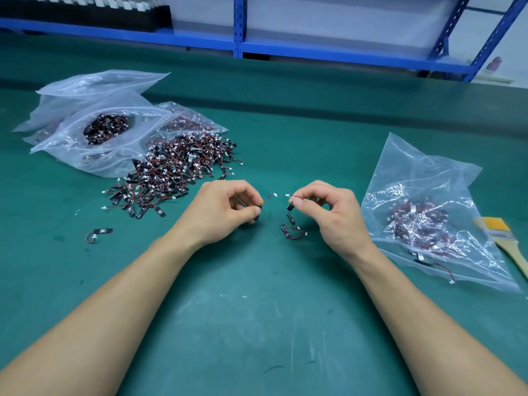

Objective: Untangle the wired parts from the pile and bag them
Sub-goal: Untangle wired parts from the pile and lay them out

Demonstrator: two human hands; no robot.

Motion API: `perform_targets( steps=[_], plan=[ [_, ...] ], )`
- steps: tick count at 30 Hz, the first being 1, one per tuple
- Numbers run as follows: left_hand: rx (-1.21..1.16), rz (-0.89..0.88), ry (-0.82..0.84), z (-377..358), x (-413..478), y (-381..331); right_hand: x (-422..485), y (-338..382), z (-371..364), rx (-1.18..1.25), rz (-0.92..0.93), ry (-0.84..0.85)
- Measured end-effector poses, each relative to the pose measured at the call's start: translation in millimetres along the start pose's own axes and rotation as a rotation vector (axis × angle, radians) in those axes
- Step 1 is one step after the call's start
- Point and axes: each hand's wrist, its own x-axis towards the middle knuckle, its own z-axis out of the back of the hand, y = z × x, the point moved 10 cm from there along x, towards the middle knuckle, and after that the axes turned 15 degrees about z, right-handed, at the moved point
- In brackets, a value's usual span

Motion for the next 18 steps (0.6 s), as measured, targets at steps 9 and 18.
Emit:
perform_targets(
  steps=[9, 18],
  plan=[
    [0.364, -0.024, -0.024, 13, -2, -1, -8, -9, -25, -0.238, -0.016, 0.239],
    [0.354, -0.031, -0.092, 22, 1, 3, -4, -10, -17, -0.410, 0.050, 0.228]
  ],
)
